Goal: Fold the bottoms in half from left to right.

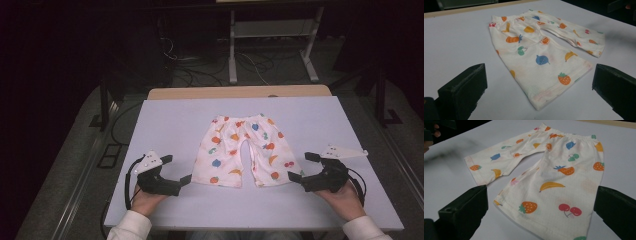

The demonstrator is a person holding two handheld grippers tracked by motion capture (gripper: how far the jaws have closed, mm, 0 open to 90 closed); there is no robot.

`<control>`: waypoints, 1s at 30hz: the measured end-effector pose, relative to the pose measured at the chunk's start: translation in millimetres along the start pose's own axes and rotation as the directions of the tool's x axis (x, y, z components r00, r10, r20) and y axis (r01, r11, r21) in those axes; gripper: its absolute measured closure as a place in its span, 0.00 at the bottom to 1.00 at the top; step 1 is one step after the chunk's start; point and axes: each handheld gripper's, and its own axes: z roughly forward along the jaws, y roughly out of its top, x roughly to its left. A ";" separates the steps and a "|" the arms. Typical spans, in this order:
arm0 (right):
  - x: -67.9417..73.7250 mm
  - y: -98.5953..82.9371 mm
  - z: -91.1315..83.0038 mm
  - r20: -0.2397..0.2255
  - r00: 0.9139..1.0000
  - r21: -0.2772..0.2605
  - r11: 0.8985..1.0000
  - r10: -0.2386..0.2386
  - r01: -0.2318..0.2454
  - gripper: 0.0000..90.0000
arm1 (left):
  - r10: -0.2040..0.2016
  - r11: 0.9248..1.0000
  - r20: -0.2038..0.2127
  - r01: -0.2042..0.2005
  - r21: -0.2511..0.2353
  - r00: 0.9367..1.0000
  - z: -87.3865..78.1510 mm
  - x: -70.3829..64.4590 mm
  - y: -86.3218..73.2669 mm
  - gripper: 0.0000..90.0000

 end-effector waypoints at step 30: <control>-3.2 35.8 19.2 -0.021 1.000 0.013 1.000 -0.012 0.012 0.00 | 0.000 1.000 -0.001 0.000 0.002 1.000 0.5 0.5 -0.1 0.00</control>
